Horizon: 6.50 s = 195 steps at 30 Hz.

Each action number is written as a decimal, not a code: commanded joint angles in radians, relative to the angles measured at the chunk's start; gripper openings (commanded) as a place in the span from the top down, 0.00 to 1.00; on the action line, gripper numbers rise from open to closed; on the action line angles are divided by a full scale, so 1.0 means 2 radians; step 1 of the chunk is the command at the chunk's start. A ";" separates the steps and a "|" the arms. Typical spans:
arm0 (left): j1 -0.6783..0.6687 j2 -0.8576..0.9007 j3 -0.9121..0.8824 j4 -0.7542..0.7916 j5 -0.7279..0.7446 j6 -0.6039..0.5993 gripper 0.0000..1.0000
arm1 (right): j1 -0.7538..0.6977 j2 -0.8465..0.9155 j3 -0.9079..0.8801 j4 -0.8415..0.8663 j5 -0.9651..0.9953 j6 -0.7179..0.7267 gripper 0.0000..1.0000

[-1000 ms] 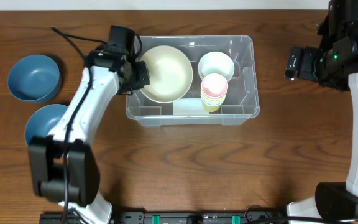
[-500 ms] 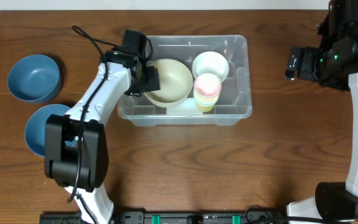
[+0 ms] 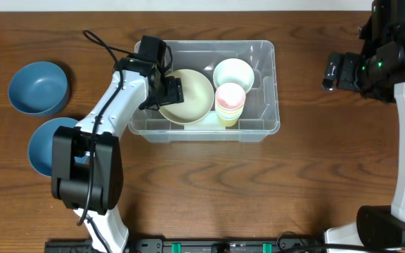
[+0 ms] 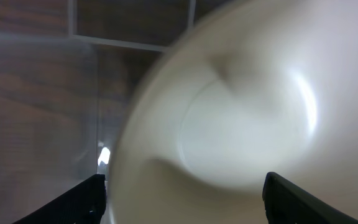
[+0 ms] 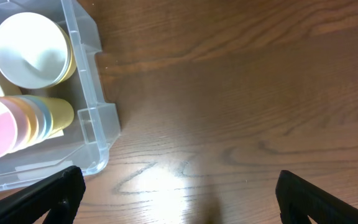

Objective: Pack container
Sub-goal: 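Lower the cream bowl into the container's left side and open the left gripper, then move the left gripper to the far blue bowl and grasp its rim, then lift the blue bowl and carry it over the container, then lower the blue bowl into the cream bowl and open the left gripper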

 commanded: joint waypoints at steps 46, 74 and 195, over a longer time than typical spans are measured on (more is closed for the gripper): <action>0.245 0.041 0.014 0.254 -0.210 0.072 0.02 | -0.002 -0.006 0.000 0.000 -0.001 -0.006 0.01; 0.235 -0.008 0.014 0.201 -0.210 0.066 0.94 | -0.002 -0.006 0.000 0.000 -0.001 -0.006 0.01; -0.149 -0.061 0.013 0.038 -0.044 0.134 0.68 | -0.002 -0.006 0.000 0.000 -0.001 -0.006 0.01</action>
